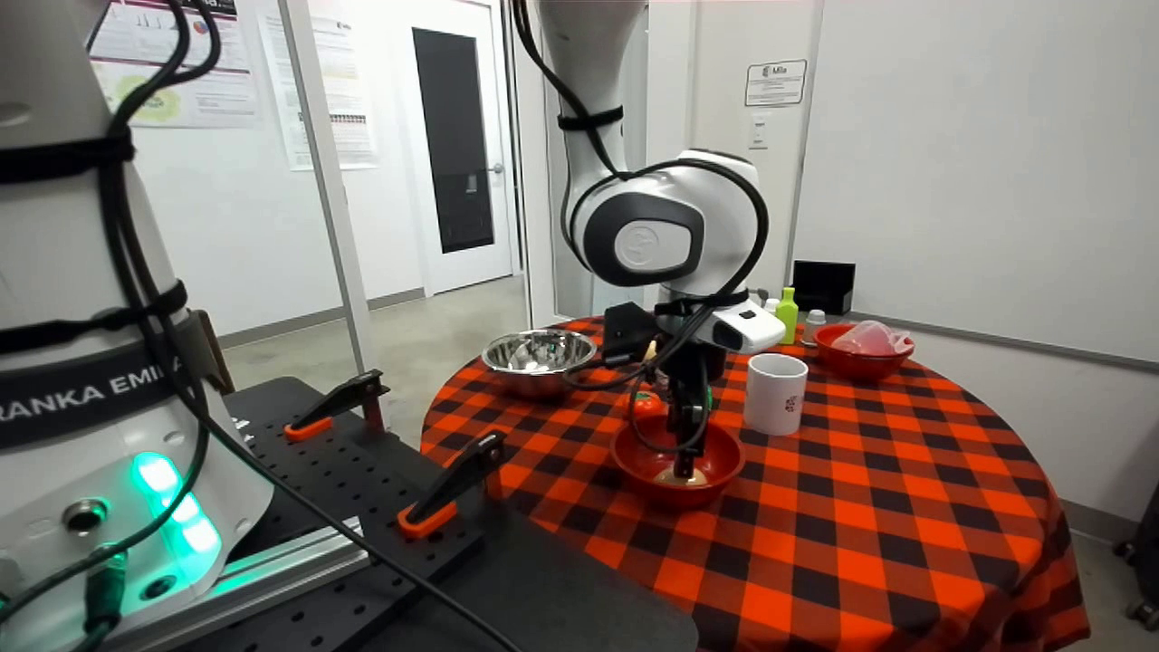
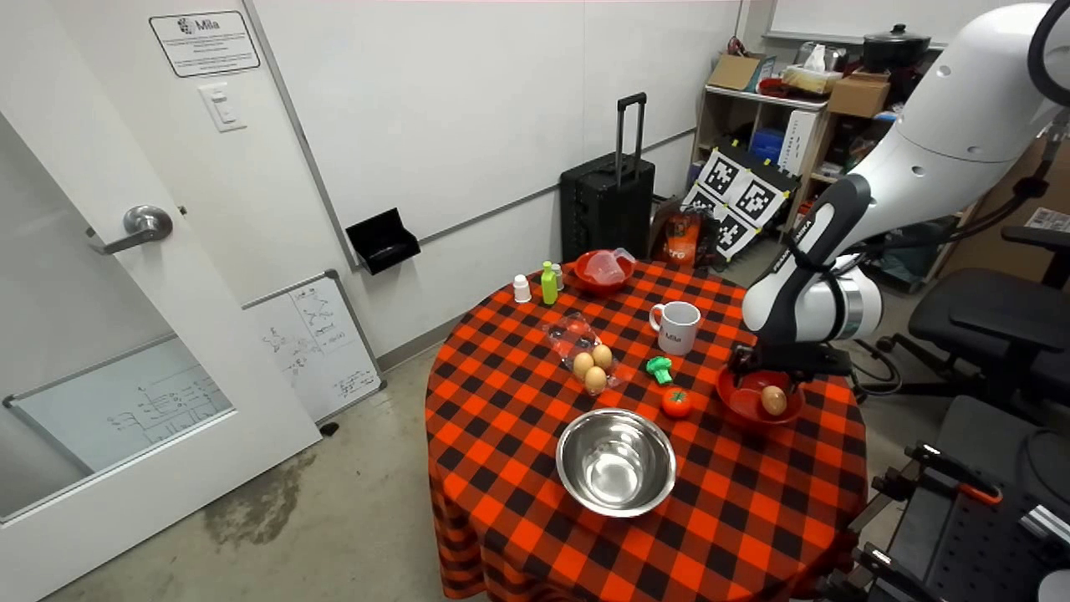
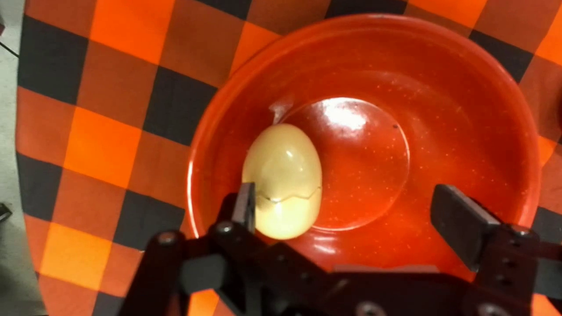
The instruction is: Remove the egg from the orange bowl and put it on the table
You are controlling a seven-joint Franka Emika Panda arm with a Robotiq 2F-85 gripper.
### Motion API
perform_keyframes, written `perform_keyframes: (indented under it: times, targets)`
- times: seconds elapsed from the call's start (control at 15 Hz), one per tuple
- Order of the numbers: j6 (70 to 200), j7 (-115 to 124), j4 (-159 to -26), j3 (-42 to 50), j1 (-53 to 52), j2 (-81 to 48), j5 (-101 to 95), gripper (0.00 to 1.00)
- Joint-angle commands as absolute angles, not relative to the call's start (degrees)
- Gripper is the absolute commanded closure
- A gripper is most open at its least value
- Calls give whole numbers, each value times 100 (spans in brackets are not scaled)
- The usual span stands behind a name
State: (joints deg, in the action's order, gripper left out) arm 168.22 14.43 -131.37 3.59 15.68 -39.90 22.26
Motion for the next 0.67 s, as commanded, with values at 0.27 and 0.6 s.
perform_keyframes:
  times: [0.27,0.6]
  targets:
    - [16784,1435,-12808,437,1586,-4321,2181,0]
    - [16742,1460,-12792,436,1562,-4369,2186,0]
